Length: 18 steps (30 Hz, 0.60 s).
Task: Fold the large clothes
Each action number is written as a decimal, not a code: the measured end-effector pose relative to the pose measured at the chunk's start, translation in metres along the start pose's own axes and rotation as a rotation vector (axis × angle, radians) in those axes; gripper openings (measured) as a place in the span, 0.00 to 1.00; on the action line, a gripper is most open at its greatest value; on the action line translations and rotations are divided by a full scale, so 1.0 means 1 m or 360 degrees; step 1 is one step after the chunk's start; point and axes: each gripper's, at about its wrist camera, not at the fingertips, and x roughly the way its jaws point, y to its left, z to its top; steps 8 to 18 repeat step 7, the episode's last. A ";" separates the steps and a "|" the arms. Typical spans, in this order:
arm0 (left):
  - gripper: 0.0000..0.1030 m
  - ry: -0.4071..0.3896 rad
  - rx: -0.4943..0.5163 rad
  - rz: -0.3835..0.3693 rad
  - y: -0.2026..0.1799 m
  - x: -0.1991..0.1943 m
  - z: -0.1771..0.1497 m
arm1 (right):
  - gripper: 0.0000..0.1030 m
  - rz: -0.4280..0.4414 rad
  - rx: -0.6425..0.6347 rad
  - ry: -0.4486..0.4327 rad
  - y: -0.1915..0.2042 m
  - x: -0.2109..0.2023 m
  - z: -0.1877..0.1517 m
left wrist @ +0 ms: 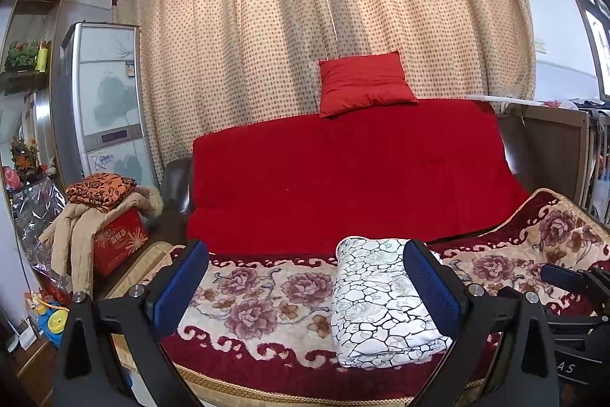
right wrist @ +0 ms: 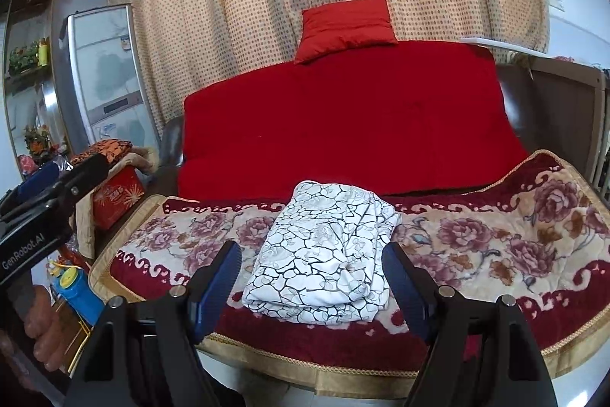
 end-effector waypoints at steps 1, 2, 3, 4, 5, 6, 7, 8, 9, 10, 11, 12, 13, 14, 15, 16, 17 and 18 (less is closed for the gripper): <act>0.99 0.0000 -0.0001 -0.0003 0.000 0.000 0.000 | 0.77 -0.0001 -0.0009 -0.0001 0.002 0.000 0.000; 0.99 -0.0002 -0.0006 -0.0009 0.001 0.000 -0.001 | 0.77 0.0001 -0.0017 -0.0003 0.003 0.001 -0.001; 0.99 -0.0003 -0.0013 -0.0022 0.002 0.000 -0.001 | 0.77 0.0002 -0.0023 -0.0002 0.004 0.001 -0.001; 0.99 -0.0006 -0.0017 -0.0032 0.002 0.000 -0.001 | 0.77 0.0005 -0.0028 0.0003 0.006 0.003 -0.001; 0.99 -0.0016 -0.0019 -0.0042 0.002 -0.001 -0.002 | 0.77 0.0009 -0.0031 0.0006 0.007 0.004 -0.002; 0.99 -0.0022 -0.0020 -0.0040 0.002 -0.001 -0.003 | 0.77 0.0012 -0.0032 0.0009 0.008 0.004 -0.002; 0.99 -0.0020 -0.0024 -0.0030 0.003 0.000 -0.003 | 0.77 0.0013 -0.0034 0.0010 0.007 0.006 -0.002; 0.99 -0.0020 -0.0024 -0.0030 0.003 0.000 -0.003 | 0.77 0.0013 -0.0034 0.0010 0.007 0.006 -0.002; 0.99 -0.0020 -0.0024 -0.0030 0.003 0.000 -0.003 | 0.77 0.0013 -0.0034 0.0010 0.007 0.006 -0.002; 0.99 -0.0020 -0.0024 -0.0030 0.003 0.000 -0.003 | 0.77 0.0013 -0.0034 0.0010 0.007 0.006 -0.002; 0.99 -0.0020 -0.0024 -0.0030 0.003 0.000 -0.003 | 0.77 0.0013 -0.0034 0.0010 0.007 0.006 -0.002; 0.99 -0.0020 -0.0024 -0.0030 0.003 0.000 -0.003 | 0.77 0.0013 -0.0034 0.0010 0.007 0.006 -0.002; 0.99 -0.0020 -0.0024 -0.0030 0.003 0.000 -0.003 | 0.77 0.0013 -0.0034 0.0010 0.007 0.006 -0.002; 0.99 -0.0020 -0.0024 -0.0030 0.003 0.000 -0.003 | 0.77 0.0013 -0.0034 0.0010 0.007 0.006 -0.002; 0.99 -0.0020 -0.0024 -0.0030 0.003 0.000 -0.003 | 0.77 0.0013 -0.0034 0.0010 0.007 0.006 -0.002; 0.99 -0.0020 -0.0024 -0.0030 0.003 0.000 -0.003 | 0.77 0.0013 -0.0034 0.0010 0.007 0.006 -0.002; 0.99 -0.0020 -0.0024 -0.0030 0.003 0.000 -0.003 | 0.77 0.0013 -0.0034 0.0010 0.007 0.006 -0.002; 0.99 -0.0020 -0.0024 -0.0030 0.003 0.000 -0.003 | 0.77 0.0013 -0.0034 0.0010 0.007 0.006 -0.002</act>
